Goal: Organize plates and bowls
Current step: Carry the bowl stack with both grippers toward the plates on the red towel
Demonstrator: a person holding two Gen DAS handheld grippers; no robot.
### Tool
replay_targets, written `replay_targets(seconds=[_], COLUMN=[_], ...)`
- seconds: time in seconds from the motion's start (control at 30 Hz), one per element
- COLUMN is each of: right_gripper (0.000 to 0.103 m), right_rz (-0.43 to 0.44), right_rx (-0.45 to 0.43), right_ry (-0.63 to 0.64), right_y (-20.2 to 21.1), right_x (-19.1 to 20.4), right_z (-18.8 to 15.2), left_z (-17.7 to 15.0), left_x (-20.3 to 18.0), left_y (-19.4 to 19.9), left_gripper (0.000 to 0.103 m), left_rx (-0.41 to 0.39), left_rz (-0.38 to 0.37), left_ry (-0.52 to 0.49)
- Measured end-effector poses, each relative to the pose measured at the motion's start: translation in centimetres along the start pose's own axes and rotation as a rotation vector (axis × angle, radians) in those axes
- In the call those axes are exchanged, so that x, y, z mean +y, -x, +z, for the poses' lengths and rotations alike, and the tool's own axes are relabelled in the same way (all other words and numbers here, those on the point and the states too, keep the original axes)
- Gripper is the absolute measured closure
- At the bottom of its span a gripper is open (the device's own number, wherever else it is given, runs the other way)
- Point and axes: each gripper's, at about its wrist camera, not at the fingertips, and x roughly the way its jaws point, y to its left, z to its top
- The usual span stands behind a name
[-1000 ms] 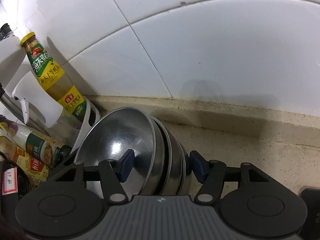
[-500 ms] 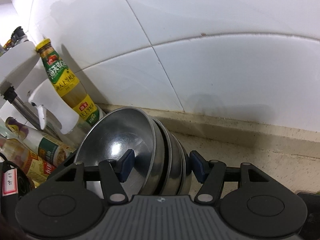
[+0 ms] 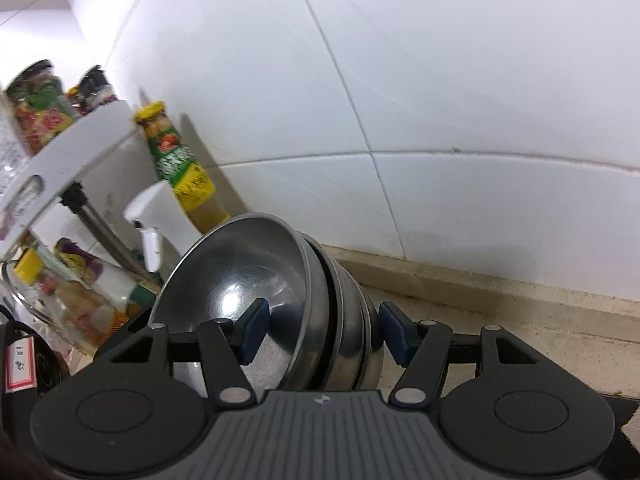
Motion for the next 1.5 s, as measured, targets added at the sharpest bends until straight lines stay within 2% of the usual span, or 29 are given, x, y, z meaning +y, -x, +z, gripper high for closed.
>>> replay_targets(seconds=[0.37, 0.8, 1.03, 1.5], right_gripper=[0.048, 0.048, 0.048, 0.048], right_rz=[0.031, 0.092, 0.101, 0.039], right_rx=[-0.047, -0.045, -0.025, -0.022], right_ry=[0.047, 0.103, 0.11, 0.033], right_y=[5.0, 9.5, 11.1, 13.9], right_x=[3.8, 7.1, 8.4, 11.3], right_z=[-0.9, -4.3, -7.1, -14.7], left_z=[0.2, -0.4, -1.4, -5.3], left_x=[-1.3, -5.1, -6.9, -9.4], left_y=[5.6, 10.1, 12.2, 16.5], left_gripper=[0.0, 0.0, 0.0, 0.0], left_rx=[-0.029, -0.029, -0.018, -0.006], left_rz=[0.065, 0.121, 0.119, 0.02], left_ry=[-0.022, 0.006, 0.012, -0.024])
